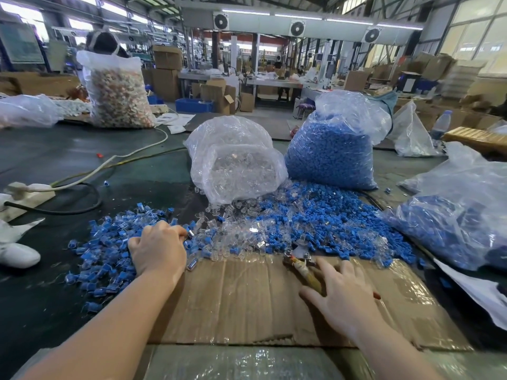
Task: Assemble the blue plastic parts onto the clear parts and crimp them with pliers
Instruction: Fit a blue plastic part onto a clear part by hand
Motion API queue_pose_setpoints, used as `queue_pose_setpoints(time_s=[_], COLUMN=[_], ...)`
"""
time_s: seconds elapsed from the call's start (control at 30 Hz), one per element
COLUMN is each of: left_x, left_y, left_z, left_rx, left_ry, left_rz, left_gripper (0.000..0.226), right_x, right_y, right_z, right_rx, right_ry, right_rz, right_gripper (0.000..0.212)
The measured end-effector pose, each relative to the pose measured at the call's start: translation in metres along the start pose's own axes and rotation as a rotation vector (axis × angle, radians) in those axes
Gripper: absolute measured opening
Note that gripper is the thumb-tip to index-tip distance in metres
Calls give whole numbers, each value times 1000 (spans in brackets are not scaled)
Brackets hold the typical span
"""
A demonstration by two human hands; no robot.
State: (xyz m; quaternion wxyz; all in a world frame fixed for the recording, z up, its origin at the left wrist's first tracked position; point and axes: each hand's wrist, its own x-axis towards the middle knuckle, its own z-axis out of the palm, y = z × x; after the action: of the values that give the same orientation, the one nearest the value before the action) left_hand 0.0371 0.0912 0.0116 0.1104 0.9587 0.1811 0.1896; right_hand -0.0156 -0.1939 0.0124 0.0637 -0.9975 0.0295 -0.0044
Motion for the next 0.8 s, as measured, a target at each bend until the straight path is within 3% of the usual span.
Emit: queue_pose_setpoints(time_s=[0.13, 0.27, 0.4, 0.8], left_x=[-5, -20, -41, -58], left_y=[12, 39, 70, 86], left_z=[1, 6, 19, 43], left_rx=[-27, -276, -495, -484], left_ry=[40, 32, -49, -91], left_rz=[34, 148, 259, 347], left_gripper=[24, 19, 18, 26], right_x=[8, 26, 45, 79], right_y=[5, 14, 21, 22], right_z=[-7, -15, -16, -9], right_rx=[115, 126, 125, -113], right_ry=[3, 133, 162, 192], right_rz=[26, 49, 98, 73], right_gripper=[60, 38, 28, 20])
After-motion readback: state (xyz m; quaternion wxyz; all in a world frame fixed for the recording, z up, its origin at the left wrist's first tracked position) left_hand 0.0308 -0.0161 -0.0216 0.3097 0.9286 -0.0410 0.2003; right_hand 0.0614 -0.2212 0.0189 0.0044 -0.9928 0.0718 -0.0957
